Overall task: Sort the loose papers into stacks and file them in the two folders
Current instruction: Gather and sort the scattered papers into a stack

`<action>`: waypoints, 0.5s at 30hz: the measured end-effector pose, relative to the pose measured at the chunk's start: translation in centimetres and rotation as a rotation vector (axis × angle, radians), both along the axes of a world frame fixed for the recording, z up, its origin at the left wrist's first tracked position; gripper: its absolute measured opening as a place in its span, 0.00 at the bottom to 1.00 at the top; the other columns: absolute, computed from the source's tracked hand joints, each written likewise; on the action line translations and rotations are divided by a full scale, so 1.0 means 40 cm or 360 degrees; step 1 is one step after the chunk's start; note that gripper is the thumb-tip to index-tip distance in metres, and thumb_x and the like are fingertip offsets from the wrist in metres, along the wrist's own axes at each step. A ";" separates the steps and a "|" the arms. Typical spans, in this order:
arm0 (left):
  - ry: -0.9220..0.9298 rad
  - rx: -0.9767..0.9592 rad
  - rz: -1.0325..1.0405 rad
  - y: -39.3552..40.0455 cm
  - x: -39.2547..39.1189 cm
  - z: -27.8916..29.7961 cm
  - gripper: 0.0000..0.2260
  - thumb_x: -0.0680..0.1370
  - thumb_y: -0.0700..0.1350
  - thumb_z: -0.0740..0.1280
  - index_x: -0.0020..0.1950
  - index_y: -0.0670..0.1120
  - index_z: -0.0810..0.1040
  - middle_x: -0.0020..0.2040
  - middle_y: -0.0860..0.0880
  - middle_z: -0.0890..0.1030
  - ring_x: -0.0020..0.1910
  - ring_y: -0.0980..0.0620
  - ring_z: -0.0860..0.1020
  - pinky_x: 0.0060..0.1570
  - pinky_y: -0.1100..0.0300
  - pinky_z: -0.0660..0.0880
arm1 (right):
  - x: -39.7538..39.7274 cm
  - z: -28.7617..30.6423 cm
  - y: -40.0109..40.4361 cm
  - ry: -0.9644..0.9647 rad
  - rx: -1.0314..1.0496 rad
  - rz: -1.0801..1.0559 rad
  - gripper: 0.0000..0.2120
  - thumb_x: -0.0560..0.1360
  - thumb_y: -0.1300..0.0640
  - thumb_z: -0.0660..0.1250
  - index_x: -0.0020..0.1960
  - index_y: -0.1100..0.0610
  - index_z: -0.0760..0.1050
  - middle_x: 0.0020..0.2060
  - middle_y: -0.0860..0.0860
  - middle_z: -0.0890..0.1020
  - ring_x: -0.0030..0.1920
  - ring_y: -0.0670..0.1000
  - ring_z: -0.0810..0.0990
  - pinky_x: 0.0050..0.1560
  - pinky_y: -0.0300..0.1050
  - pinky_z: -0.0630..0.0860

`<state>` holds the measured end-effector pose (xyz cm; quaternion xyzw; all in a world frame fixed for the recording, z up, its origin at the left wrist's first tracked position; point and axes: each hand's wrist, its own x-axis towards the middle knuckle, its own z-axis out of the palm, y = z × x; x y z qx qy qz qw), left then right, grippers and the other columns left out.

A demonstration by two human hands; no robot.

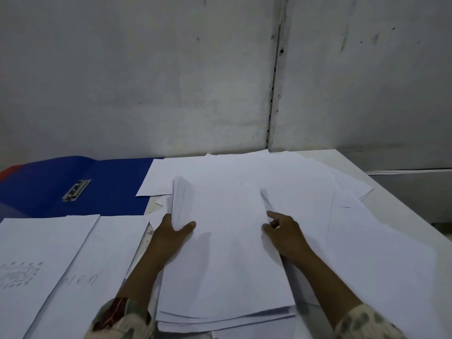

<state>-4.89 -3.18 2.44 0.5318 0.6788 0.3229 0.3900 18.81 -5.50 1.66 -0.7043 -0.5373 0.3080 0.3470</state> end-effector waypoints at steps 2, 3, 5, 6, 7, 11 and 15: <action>-0.0014 0.0010 -0.0015 0.000 0.003 -0.003 0.24 0.74 0.49 0.69 0.65 0.42 0.67 0.60 0.43 0.76 0.53 0.44 0.74 0.52 0.54 0.72 | -0.020 -0.002 0.002 -0.0157 -0.0016 0.0075 0.17 0.78 0.56 0.60 0.66 0.55 0.70 0.43 0.53 0.75 0.44 0.51 0.74 0.40 0.35 0.66; 0.0008 0.0020 -0.0021 -0.001 0.005 -0.004 0.24 0.74 0.47 0.69 0.66 0.42 0.66 0.60 0.42 0.75 0.55 0.44 0.74 0.52 0.55 0.71 | -0.026 -0.006 0.003 -0.0278 -0.0059 0.0138 0.12 0.79 0.53 0.59 0.60 0.53 0.73 0.47 0.53 0.73 0.46 0.51 0.73 0.43 0.37 0.65; 0.0074 0.0042 -0.0025 -0.006 0.009 -0.006 0.23 0.75 0.43 0.68 0.67 0.40 0.65 0.62 0.41 0.74 0.59 0.42 0.73 0.55 0.55 0.70 | -0.032 -0.013 0.004 -0.0445 -0.0120 0.0231 0.11 0.79 0.49 0.57 0.48 0.55 0.72 0.50 0.52 0.68 0.45 0.50 0.71 0.45 0.40 0.65; 0.0099 0.0055 -0.0028 -0.009 0.011 -0.008 0.23 0.75 0.42 0.67 0.67 0.40 0.64 0.63 0.41 0.73 0.61 0.42 0.72 0.57 0.55 0.69 | -0.030 -0.017 0.003 -0.0456 -0.0118 0.0229 0.14 0.79 0.47 0.57 0.50 0.57 0.73 0.50 0.51 0.68 0.46 0.50 0.71 0.45 0.40 0.65; 0.0112 0.0067 -0.0035 -0.012 0.013 -0.008 0.22 0.76 0.41 0.66 0.68 0.40 0.64 0.63 0.41 0.73 0.61 0.42 0.72 0.58 0.54 0.69 | -0.025 -0.018 0.002 -0.0413 -0.0089 0.0182 0.16 0.79 0.47 0.57 0.54 0.58 0.74 0.52 0.51 0.69 0.47 0.50 0.72 0.46 0.40 0.66; 0.0141 0.0107 -0.0034 -0.010 0.009 -0.008 0.20 0.77 0.42 0.64 0.67 0.40 0.64 0.63 0.40 0.73 0.61 0.41 0.72 0.59 0.52 0.69 | 0.022 -0.023 -0.013 -0.0579 0.0046 -0.0142 0.20 0.78 0.48 0.58 0.67 0.54 0.70 0.64 0.54 0.71 0.64 0.53 0.69 0.61 0.46 0.67; 0.0152 0.0113 -0.0037 -0.008 0.000 -0.009 0.19 0.78 0.41 0.63 0.68 0.40 0.64 0.63 0.40 0.73 0.61 0.40 0.72 0.60 0.50 0.70 | 0.054 -0.024 -0.029 -0.0889 -0.0181 -0.0169 0.25 0.78 0.44 0.57 0.70 0.55 0.64 0.67 0.53 0.68 0.67 0.54 0.65 0.63 0.47 0.64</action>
